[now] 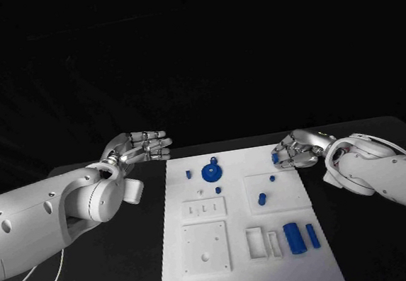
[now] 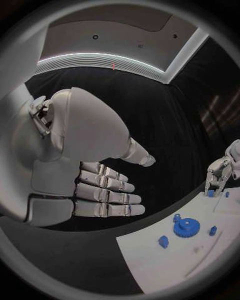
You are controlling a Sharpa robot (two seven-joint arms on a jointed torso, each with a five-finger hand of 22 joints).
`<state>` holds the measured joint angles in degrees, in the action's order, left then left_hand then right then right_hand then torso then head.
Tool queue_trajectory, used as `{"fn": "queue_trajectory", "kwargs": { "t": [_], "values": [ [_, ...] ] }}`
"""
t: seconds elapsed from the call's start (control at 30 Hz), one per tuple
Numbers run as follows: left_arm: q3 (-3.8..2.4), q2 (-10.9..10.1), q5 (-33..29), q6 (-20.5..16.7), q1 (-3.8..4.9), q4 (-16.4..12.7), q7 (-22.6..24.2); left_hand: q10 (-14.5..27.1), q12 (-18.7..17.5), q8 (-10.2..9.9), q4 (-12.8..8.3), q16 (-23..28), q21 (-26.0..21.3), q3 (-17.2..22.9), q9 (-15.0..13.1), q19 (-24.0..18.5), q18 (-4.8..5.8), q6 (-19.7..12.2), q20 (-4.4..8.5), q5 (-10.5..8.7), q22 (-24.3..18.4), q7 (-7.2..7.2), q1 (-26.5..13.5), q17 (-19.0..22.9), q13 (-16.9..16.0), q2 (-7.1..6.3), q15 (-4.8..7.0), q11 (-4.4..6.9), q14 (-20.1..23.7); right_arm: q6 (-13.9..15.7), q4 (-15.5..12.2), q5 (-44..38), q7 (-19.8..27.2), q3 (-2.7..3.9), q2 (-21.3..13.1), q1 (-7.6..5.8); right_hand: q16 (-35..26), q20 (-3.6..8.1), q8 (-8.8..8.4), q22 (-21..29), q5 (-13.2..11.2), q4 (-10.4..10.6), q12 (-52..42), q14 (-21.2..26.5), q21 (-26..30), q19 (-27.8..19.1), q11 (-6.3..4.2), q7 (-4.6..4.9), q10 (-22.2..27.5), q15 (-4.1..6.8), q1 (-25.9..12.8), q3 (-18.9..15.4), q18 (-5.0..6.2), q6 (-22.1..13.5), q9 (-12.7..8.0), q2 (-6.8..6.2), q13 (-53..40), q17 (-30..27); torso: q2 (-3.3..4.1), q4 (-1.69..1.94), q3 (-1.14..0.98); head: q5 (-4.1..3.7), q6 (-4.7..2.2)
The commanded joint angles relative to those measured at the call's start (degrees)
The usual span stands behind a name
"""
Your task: Assemble the parts on the task board
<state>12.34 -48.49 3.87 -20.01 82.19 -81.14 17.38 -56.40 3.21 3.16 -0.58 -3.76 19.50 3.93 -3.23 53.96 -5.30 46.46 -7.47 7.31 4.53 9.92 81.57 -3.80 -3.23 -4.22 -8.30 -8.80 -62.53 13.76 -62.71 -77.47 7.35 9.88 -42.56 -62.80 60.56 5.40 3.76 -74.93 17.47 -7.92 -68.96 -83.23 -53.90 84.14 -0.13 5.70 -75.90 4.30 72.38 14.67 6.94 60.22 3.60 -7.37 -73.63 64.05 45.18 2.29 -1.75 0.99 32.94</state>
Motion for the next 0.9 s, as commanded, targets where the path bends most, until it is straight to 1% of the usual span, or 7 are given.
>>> {"fn": "queue_trajectory", "kwargs": {
  "t": [0.03,0.2,0.4,0.53,0.63,0.73,0.9],
  "values": [
    [-0.04,0.06,0.07,0.86,0.02,-0.05,0.42,0.1,0.21,0.14,-0.32,0.16,0.28,0.11,0.05,-0.1,-0.86,-0.03,-0.12,0.15,-0.06,0.05,-0.16,0.04,-0.09,0.16,-0.02,-0.08,0.44,-0.52,0.15,0.29,0.36,-0.09,0.24,0.23,0.25,-0.16,-0.22,-0.71,-0.86,-0.06,-0.29,-0.22,-0.12,3.32,-0.1,0.01,-0.29,-0.1,-0.26,0.84,-0.06,0.67,0.02,0.17,-0.13,0.09,0.02,-0.02,-0.07,0.02,0.02],
    [-0.04,0.07,0.09,0.9,0.02,-0.03,0.37,0.14,0.2,0.15,-0.27,0.17,0.31,0.1,0.05,-0.14,-0.86,-0.05,-0.15,0.12,-0.06,0.12,-0.2,0.05,-0.09,0.2,-0.03,-0.11,0.48,-0.29,0.23,0.41,0.37,-0.09,0.4,0.24,0.16,-0.09,-0.21,-0.77,-1.96,-0.05,-0.27,-0.2,0.0,3.32,-0.27,-0.21,-0.29,-0.01,-0.5,2.06,-0.1,1.67,0.11,0.38,-0.16,0.06,0.01,-0.01,-0.07,0.02,-0.02],
    [-0.04,-0.03,0.1,0.94,0.02,-0.05,0.24,0.13,0.2,0.13,-0.2,0.16,0.31,0.08,0.06,-0.15,-0.86,-0.13,-0.15,0.1,-0.06,0.1,-0.27,0.05,-0.09,0.19,-0.05,-0.11,0.49,0.04,0.31,0.79,0.29,-0.09,0.58,0.26,0.13,-0.05,-0.15,-0.86,-4.14,0.29,-0.29,-0.21,0.07,3.33,-0.24,-0.38,-0.25,0.0,-0.84,4.86,-0.15,3.64,0.19,1.08,-0.24,0.08,-0.02,-0.13,-0.14,0.2,0.28],
    [-0.04,-0.11,0.1,0.96,0.02,-0.06,0.18,0.13,0.2,0.13,-0.2,0.16,0.31,0.08,0.06,-0.15,-0.86,-0.13,-0.15,0.1,-0.06,0.1,-0.27,0.05,-0.09,0.19,-0.05,-0.11,0.49,0.28,0.39,0.9,0.31,-0.09,0.67,0.32,0.06,0.11,-0.12,-0.91,-5.49,0.13,-0.3,-0.2,0.09,3.32,-0.63,-1.04,-0.24,0.25,-0.92,6.61,-0.21,5.91,0.37,1.61,-0.29,0.06,0.0,-0.09,-0.14,0.0,0.4],
    [-0.04,-0.12,0.1,0.99,0.02,-0.06,0.16,0.13,0.2,0.13,-0.2,0.16,0.31,0.08,0.06,-0.15,-0.86,-0.13,-0.15,0.1,-0.06,0.1,-0.27,0.05,-0.09,0.19,-0.05,-0.11,0.49,0.56,0.39,0.95,0.35,-0.09,0.74,0.41,-0.05,0.39,-0.02,-0.95,-6.38,-0.4,-0.23,-0.18,0.12,3.31,-1.0,-1.67,-0.23,0.55,-0.66,7.64,-0.39,8.23,0.68,2.43,-0.3,0.05,0.01,-0.06,-0.09,-0.04,0.43],
    [-0.04,-0.09,0.11,1.02,0.02,-0.05,0.15,0.13,0.2,0.13,-0.2,0.16,0.31,0.08,0.06,-0.15,-0.86,-0.13,-0.15,0.1,-0.06,0.1,-0.27,0.05,-0.09,0.19,-0.05,-0.11,0.49,1.08,0.31,1.04,0.35,-0.09,0.78,0.46,-0.06,0.58,-0.06,-0.98,-6.86,-0.82,-0.25,-0.2,0.15,3.31,-1.17,-1.97,-0.32,0.73,-0.62,8.06,-0.53,9.42,0.99,2.94,-0.35,0.08,-0.01,-0.02,-0.1,-0.12,0.46],
    [-0.03,-0.05,0.14,1.09,0.02,-0.01,0.11,0.03,0.22,0.17,-0.19,0.14,0.33,0.16,0.04,-0.13,-0.88,0.08,-0.14,0.1,-0.06,0.12,-0.14,0.03,-0.1,0.2,-0.02,-0.13,0.42,2.46,0.1,1.32,0.11,-0.08,0.8,0.5,-0.19,0.85,-0.1,-1.0,-9.66,-1.66,-0.03,-0.21,0.34,3.29,-1.35,-2.24,-0.33,0.92,-0.82,8.89,-0.78,10.39,1.76,4.09,-0.31,0.15,-0.03,-0.03,-0.12,-0.11,0.45]
  ]
}}
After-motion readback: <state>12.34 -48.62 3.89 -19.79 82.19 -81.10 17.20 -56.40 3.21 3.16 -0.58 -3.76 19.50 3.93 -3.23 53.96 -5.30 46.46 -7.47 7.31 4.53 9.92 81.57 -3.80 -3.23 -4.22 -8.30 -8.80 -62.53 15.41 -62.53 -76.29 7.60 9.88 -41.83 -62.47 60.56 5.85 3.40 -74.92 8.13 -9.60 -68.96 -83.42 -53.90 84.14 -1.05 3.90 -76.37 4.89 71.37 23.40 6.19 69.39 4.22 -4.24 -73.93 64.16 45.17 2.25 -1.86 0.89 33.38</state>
